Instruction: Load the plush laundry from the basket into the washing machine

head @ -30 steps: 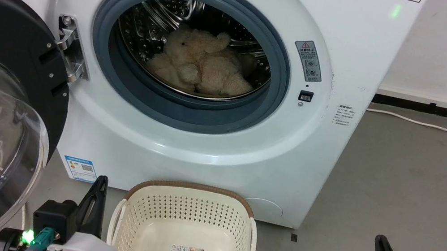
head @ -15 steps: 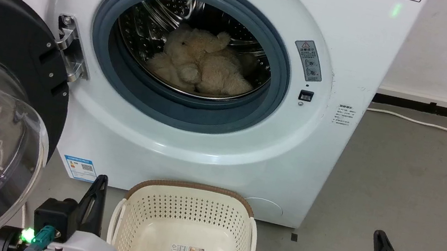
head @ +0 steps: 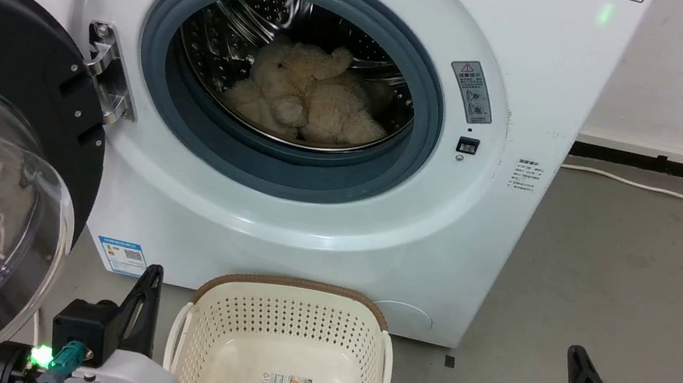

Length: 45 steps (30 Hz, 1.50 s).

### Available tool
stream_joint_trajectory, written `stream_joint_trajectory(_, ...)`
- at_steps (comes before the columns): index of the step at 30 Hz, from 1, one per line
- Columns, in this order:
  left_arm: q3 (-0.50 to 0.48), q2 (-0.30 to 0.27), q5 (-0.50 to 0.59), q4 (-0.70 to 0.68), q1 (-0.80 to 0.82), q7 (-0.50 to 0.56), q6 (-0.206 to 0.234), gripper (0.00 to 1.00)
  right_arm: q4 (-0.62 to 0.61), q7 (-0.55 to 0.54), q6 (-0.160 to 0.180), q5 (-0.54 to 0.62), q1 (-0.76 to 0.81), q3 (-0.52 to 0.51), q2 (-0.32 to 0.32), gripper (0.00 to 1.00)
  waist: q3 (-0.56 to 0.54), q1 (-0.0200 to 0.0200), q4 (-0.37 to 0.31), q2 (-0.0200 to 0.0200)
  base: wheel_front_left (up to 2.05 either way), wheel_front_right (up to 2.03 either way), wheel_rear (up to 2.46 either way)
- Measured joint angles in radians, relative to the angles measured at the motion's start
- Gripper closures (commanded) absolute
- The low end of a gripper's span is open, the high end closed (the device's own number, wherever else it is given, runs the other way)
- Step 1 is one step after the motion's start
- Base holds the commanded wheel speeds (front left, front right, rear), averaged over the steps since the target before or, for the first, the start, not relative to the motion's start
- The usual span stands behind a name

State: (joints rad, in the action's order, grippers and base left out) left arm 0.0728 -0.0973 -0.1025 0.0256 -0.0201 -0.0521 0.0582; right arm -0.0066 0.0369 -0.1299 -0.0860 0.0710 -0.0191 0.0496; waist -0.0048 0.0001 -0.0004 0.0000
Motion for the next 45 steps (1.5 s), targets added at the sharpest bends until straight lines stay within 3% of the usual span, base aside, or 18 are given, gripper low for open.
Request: stream_joint_trajectory(45, -0.069, 0.045, 0.094, -0.019, 0.005, 0.052, -0.053, 1.0, 0.004, -0.037, 0.0, 0.078, -0.059, 0.019, 0.0, 1.0, 0.005, 0.0, 0.0, 0.0, 0.0, 0.0, 0.0)
